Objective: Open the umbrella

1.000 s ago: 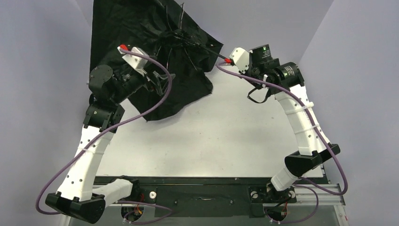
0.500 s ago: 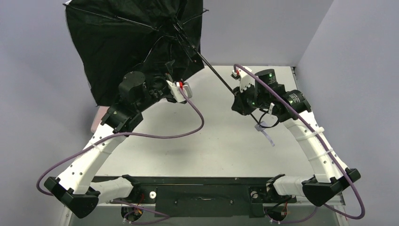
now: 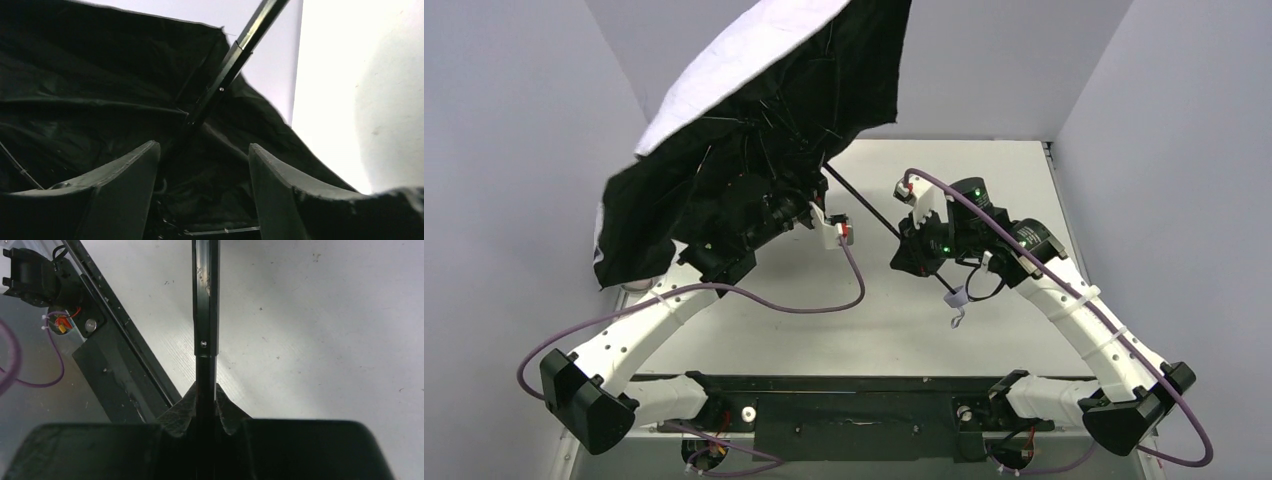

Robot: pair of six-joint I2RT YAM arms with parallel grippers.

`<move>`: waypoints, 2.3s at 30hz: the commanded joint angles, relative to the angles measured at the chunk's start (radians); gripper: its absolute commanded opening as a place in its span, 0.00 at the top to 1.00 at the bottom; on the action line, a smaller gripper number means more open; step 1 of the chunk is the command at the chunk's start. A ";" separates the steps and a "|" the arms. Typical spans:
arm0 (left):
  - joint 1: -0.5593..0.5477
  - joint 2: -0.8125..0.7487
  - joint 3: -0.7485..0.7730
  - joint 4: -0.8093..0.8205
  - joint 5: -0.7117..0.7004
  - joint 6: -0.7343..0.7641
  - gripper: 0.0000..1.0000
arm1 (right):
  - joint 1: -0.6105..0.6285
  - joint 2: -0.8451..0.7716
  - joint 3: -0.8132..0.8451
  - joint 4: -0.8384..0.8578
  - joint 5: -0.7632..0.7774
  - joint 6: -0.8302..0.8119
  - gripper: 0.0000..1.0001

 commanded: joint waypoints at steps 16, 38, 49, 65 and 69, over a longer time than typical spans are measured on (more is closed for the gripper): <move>0.094 0.077 -0.095 0.255 -0.202 0.178 0.59 | -0.003 -0.108 -0.018 0.018 -0.077 -0.127 1.00; 0.294 0.220 0.000 0.445 -0.309 0.258 0.70 | 0.000 -0.123 -0.044 -0.135 0.036 -0.233 1.00; 0.397 0.281 0.052 0.506 -0.340 0.300 0.75 | 0.003 -0.137 -0.083 -0.174 0.132 -0.271 1.00; 0.401 0.212 -0.032 0.696 -0.120 0.284 1.00 | 0.015 -0.089 -0.148 -0.204 0.241 -0.296 1.00; 0.380 0.203 -0.035 0.743 -0.078 0.291 1.00 | 0.026 -0.030 -0.133 -0.224 0.276 -0.314 1.00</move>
